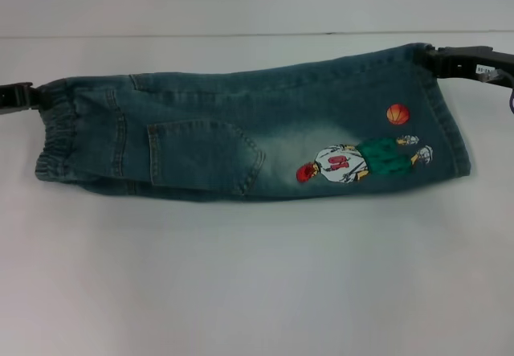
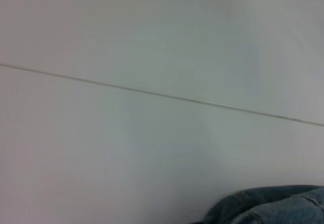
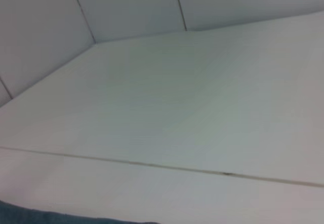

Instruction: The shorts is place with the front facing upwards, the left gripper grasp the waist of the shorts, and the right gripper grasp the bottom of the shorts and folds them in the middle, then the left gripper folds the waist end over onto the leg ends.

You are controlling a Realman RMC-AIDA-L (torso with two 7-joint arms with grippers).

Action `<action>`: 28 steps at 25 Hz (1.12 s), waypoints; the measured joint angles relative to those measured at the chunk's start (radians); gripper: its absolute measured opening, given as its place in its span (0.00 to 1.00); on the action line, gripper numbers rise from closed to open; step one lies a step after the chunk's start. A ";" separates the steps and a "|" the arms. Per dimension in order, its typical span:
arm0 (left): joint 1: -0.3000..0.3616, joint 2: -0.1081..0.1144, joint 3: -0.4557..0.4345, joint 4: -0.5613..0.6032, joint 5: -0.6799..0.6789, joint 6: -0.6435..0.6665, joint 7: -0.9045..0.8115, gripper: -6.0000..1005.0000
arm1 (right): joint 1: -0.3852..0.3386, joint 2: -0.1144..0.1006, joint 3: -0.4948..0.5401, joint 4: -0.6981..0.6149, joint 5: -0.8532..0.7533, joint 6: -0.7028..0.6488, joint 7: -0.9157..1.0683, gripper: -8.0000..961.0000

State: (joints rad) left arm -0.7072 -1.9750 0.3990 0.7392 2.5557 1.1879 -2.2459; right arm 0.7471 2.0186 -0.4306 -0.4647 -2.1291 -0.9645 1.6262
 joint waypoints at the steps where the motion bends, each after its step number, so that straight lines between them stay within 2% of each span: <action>1: 0.000 -0.001 0.001 0.000 0.000 -0.006 0.002 0.08 | 0.000 0.001 0.000 0.002 0.004 0.006 -0.003 0.05; 11: -0.006 -0.016 0.012 -0.023 0.000 -0.053 0.033 0.08 | 0.015 0.005 -0.073 0.067 0.008 0.126 -0.006 0.05; 14: -0.010 -0.020 0.013 -0.036 0.000 -0.070 0.037 0.08 | 0.022 0.012 -0.075 0.074 0.006 0.141 -0.007 0.05; 21: -0.014 -0.025 0.050 -0.051 0.000 -0.100 0.031 0.08 | 0.032 0.010 -0.119 0.078 0.001 0.144 0.031 0.05; 23: -0.010 -0.025 0.050 -0.049 0.001 -0.099 0.030 0.08 | 0.032 0.010 -0.124 0.078 0.002 0.144 0.036 0.11; 28: -0.004 -0.020 0.051 -0.046 0.001 -0.091 0.028 0.27 | 0.028 0.003 -0.126 0.078 0.005 0.144 0.055 0.27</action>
State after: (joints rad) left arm -0.7110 -1.9951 0.4499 0.6933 2.5569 1.0965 -2.2181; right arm 0.7749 2.0218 -0.5563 -0.3865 -2.1245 -0.8206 1.6814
